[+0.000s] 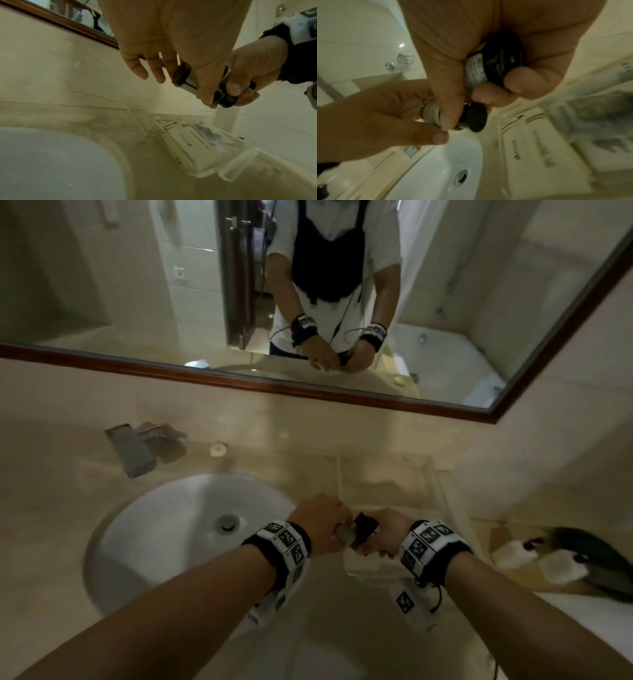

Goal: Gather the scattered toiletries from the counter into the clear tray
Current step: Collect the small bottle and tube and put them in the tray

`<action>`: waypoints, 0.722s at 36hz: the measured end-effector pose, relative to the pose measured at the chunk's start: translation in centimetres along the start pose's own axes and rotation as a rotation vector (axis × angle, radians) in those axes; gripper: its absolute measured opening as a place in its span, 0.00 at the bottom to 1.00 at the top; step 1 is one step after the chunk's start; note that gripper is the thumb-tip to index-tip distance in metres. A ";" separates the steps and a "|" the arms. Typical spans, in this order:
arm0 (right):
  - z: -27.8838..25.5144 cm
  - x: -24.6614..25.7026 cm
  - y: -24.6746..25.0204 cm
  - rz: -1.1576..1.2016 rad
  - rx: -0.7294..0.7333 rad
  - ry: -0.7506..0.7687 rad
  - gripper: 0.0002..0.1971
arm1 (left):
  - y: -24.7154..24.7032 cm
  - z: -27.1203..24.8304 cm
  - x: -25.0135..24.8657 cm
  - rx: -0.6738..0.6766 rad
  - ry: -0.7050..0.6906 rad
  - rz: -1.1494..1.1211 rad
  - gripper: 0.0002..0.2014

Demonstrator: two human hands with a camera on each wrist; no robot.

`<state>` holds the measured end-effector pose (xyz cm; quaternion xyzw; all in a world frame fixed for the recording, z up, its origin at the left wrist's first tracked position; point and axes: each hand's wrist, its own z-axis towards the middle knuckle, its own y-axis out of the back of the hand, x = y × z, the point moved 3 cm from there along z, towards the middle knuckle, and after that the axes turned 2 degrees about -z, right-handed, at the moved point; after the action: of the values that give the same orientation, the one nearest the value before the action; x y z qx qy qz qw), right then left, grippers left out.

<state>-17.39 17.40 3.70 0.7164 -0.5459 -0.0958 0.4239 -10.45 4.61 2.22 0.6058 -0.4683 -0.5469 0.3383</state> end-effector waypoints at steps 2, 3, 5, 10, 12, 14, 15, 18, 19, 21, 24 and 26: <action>-0.8 -2.1 0.8 -0.027 -0.008 0.004 0.11 | -0.6 1.7 -2.3 0.039 -0.020 0.015 0.12; -1.1 -3.0 1.1 -0.050 -0.001 0.003 0.12 | -0.9 2.4 -3.3 0.062 -0.025 0.027 0.12; -1.8 -4.9 1.6 -0.080 0.016 -0.001 0.11 | -1.7 3.8 -5.3 0.098 -0.044 0.050 0.14; -2.8 -10.1 2.6 -0.040 -0.041 -0.024 0.06 | -3.3 6.1 -9.7 0.147 -0.029 0.018 0.13; -2.6 -11.9 2.7 -0.014 -0.102 -0.020 0.15 | -4.1 6.9 -10.6 0.192 0.018 0.003 0.13; -2.3 -13.2 2.6 -0.041 -0.118 -0.010 0.21 | -5.2 7.9 -10.9 0.188 0.064 0.016 0.12; -2.1 -13.7 2.4 -0.048 -0.115 -0.017 0.20 | -5.7 8.3 -11.0 0.173 0.081 0.036 0.12; -1.3 -15.5 2.0 -0.046 -0.105 -0.058 0.18 | -7.2 9.2 -11.3 0.174 0.129 0.113 0.13; -0.9 -16.3 1.8 -0.025 -0.102 -0.073 0.18 | -7.6 9.4 -11.4 0.184 0.153 0.130 0.12; -0.6 -17.5 1.3 -0.020 -0.056 -0.095 0.15 | -8.1 9.7 -11.4 0.200 0.196 0.151 0.06; -0.2 -18.7 0.6 -0.079 -0.002 -0.090 0.16 | -9.0 9.9 -11.3 0.253 0.251 0.177 0.08; 0.0 -19.2 0.3 -0.109 -0.002 -0.054 0.17 | -9.7 10.1 -11.1 0.281 0.285 0.182 0.10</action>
<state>-24.98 34.01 -2.32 0.7418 -0.5171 -0.1388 0.4038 -18.03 19.29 -4.62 0.6736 -0.5400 -0.3523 0.3613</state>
